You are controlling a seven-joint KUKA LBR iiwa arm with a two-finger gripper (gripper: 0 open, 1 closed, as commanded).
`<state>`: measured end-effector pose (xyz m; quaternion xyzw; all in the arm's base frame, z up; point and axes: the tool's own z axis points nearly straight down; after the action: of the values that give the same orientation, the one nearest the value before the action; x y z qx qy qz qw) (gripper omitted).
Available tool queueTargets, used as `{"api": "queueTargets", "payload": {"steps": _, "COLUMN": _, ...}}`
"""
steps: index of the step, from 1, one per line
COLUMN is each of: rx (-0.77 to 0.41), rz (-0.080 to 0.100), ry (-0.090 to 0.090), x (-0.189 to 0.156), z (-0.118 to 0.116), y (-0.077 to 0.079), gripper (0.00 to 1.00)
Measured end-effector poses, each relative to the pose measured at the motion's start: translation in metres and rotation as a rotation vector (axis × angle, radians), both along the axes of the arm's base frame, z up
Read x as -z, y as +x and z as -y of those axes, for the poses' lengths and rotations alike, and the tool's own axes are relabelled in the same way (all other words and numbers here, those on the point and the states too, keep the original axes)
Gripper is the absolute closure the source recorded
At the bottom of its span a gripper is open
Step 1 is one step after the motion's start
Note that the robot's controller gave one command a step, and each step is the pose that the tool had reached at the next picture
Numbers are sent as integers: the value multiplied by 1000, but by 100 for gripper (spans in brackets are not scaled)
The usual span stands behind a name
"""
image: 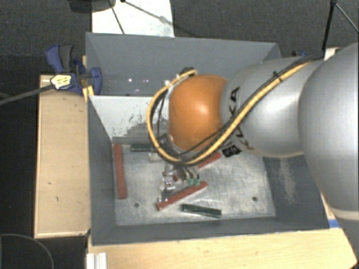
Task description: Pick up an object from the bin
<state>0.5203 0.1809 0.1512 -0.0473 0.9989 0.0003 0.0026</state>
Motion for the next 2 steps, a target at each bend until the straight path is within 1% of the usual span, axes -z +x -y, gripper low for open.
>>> {"api": "queueTargets", "payload": {"steps": 1, "rx": -61, "rz": 1, "ry": 1, "x": 66, "z": 8, "y": 11, "gripper": 0}}
{"api": "queueTargets", "payload": {"steps": 2, "rx": -74, "rz": -5, "ry": 5, "x": 78, "z": 10, "y": 11, "gripper": 0}}
